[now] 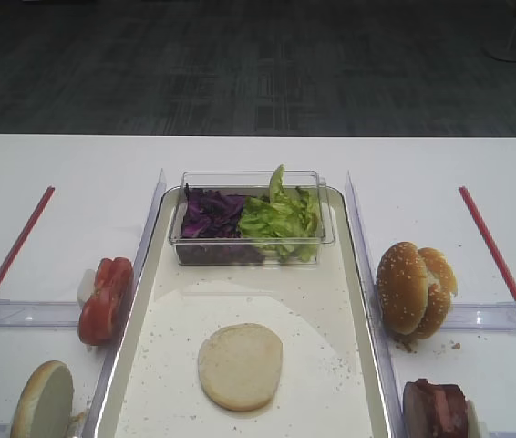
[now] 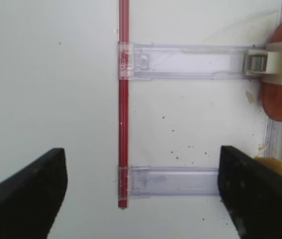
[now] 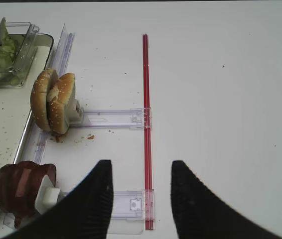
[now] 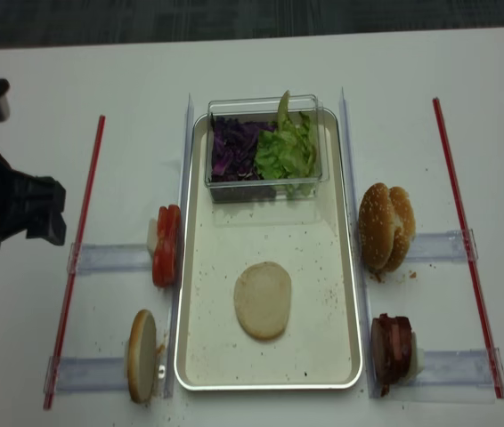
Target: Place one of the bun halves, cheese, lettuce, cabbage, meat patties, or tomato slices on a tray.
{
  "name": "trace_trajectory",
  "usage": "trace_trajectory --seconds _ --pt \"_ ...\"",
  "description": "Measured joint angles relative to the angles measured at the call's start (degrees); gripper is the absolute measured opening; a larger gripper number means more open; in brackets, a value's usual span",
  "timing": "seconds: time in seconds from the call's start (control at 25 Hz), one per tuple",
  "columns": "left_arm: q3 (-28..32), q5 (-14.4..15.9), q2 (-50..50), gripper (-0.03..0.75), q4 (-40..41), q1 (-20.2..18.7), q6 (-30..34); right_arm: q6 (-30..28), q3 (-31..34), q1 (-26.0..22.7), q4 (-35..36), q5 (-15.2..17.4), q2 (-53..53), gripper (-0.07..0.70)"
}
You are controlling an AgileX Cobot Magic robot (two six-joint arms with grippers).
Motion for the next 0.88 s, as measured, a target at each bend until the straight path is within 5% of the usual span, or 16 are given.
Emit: trace_trajectory --seconds 0.64,0.88 --pt "0.4 6.1 -25.4 0.566 0.1 0.0 -1.0 -0.1 0.0 0.0 0.0 0.0 0.0 0.319" --pt "7.8 6.7 -34.9 0.566 0.1 0.0 -2.4 -0.1 0.0 0.0 0.0 0.0 0.0 0.319"
